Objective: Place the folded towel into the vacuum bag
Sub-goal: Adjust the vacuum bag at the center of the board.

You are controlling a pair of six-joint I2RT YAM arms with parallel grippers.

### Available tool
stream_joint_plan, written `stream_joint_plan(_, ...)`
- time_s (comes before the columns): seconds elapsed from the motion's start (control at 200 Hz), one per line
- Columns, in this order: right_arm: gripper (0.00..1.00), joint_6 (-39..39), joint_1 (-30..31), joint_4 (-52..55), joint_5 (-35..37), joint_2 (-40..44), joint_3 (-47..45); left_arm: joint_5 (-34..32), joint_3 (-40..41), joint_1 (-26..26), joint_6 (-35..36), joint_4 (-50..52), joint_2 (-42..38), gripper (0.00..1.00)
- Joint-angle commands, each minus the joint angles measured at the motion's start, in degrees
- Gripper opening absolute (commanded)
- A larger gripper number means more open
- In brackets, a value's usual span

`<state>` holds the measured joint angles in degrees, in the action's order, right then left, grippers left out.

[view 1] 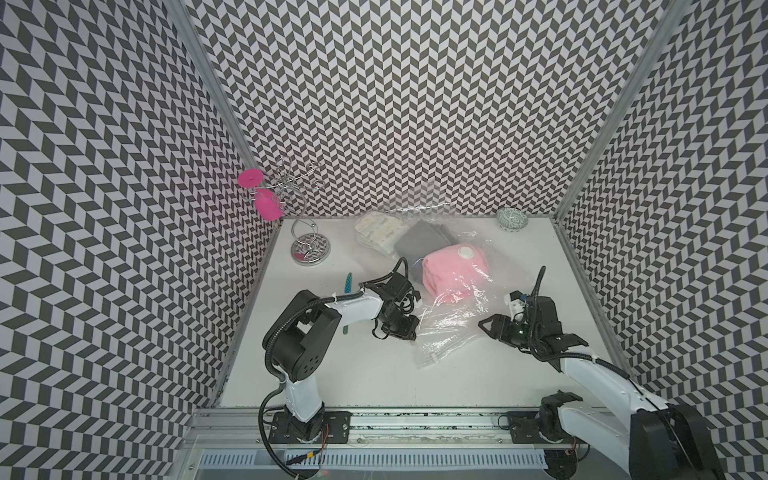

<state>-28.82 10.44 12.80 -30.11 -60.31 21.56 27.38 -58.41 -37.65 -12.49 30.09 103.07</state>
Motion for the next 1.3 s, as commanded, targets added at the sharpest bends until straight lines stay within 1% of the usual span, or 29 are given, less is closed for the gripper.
stream_joint_plan(0.0, 0.54, 3.8, 2.5, 4.7, -6.0, -2.6, 1.1, 0.0, -0.9, -0.8, 0.3, 0.8, 0.5, 0.0)
stream_joint_plan(0.09, 0.53, 3.3, 4.3, 1.5, -9.5, -2.4, -0.3, 0.0, -0.7, -0.8, 0.3, 0.8, 0.3, 0.0)
stream_joint_plan(0.175, 0.55, 1.7, 5.2, -4.1, -13.0, -0.5, -1.9, 0.0, -0.3, -1.0, 0.3, 0.4, 0.1, 0.0)
stream_joint_plan(0.28, 0.57, 0.0, 5.2, -9.3, -14.6, -0.6, -2.8, -0.2, -0.2, -1.4, 0.2, 0.4, 0.0, 0.0)
stream_joint_plan(0.355, 0.57, -1.3, 5.2, -12.0, -15.1, -3.0, -3.3, -0.5, -0.5, -1.6, 0.3, 0.5, -0.1, 0.0)
stream_joint_plan(0.451, 0.57, -0.4, 5.2, -11.5, -15.6, -8.0, -2.8, -0.8, -0.9, -1.7, 0.5, 0.9, -0.2, 0.0)
stream_joint_plan(0.556, 0.57, -1.3, 5.2, -16.1, -18.4, -12.1, -3.9, -0.8, -1.0, -1.7, 0.5, 0.9, -0.1, 0.0)
stream_joint_plan(0.726, 0.55, -1.9, 5.2, -20.1, -18.1, -14.2, -3.7, -1.2, -0.9, -1.8, 0.4, 0.9, -0.4, 0.0)
stream_joint_plan(0.801, 0.52, -2.6, 5.1, -22.0, -16.0, -14.1, -3.1, -1.4, -0.6, -1.8, 0.3, 0.9, -0.5, 0.0)
stream_joint_plan(0.856, 0.49, -3.7, 4.8, -24.0, -15.2, -14.2, -3.1, -1.5, -0.4, -1.8, 0.3, 0.9, -0.6, 0.0)
stream_joint_plan(0.951, 0.41, -5.2, 4.3, -26.0, -14.9, -15.2, -2.8, -1.7, -0.1, -1.8, 0.2, 0.7, -0.7, 0.0)
stream_joint_plan(1.026, 0.32, -5.7, 4.2, -26.6, -15.0, -15.8, -2.8, -1.6, 0.0, -1.8, 0.1, 0.6, -0.8, 0.0)
stream_joint_plan(1.086, 0.21, -5.9, 4.1, -26.2, -14.6, -15.6, -3.0, -1.5, 0.0, -1.8, 0.1, 0.5, -0.8, 0.0)
stream_joint_plan(1.151, 0.13, -6.1, 3.7, -25.8, -13.7, -15.0, -3.6, -1.7, -0.3, -1.8, 0.1, 0.5, -0.7, 0.0)
stream_joint_plan(1.202, 0.08, -6.3, 3.0, -26.0, -13.2, -14.5, -4.2, -1.5, -0.5, -1.8, 0.1, 0.4, -0.7, 0.0)
stream_joint_plan(1.297, 0.01, -6.5, 1.8, -25.7, -11.5, -13.3, -4.9, -0.3, -1.1, -1.7, 0.2, -0.2, -1.0, 0.0)
